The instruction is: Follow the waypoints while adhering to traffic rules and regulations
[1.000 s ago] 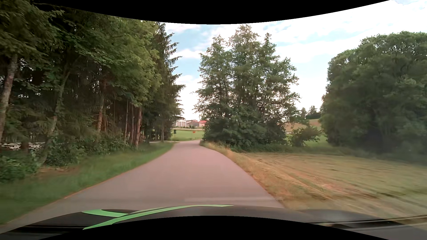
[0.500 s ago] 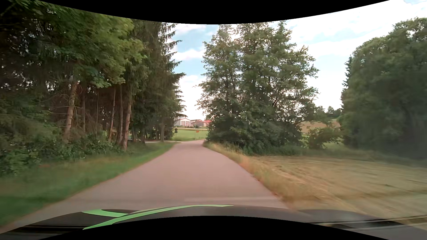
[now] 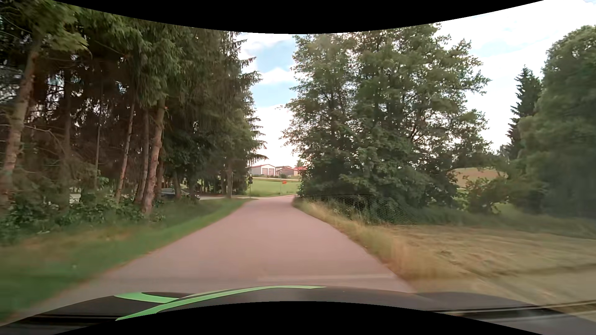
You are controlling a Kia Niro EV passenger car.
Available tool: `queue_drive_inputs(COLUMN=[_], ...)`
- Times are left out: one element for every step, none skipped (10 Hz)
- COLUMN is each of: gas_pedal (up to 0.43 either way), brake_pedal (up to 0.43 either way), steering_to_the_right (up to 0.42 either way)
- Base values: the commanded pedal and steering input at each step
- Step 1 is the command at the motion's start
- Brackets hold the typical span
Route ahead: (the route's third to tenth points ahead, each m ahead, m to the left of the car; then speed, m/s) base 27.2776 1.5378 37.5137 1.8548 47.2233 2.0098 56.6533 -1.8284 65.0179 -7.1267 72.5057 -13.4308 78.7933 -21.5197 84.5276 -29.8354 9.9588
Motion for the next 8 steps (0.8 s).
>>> queue_drive_inputs(gas_pedal=[0.13, 0.098, 0.067, 0.047, 0.028, 0.02, 0.008, 0.008], brake_pedal=[0.0, 0.0, 0.0, 0.0, 0.0, 0.0, 0.0, 0.0], steering_to_the_right=[-0.037, -0.037, -0.037, -0.037, -0.037, -0.037, -0.037, -0.036])
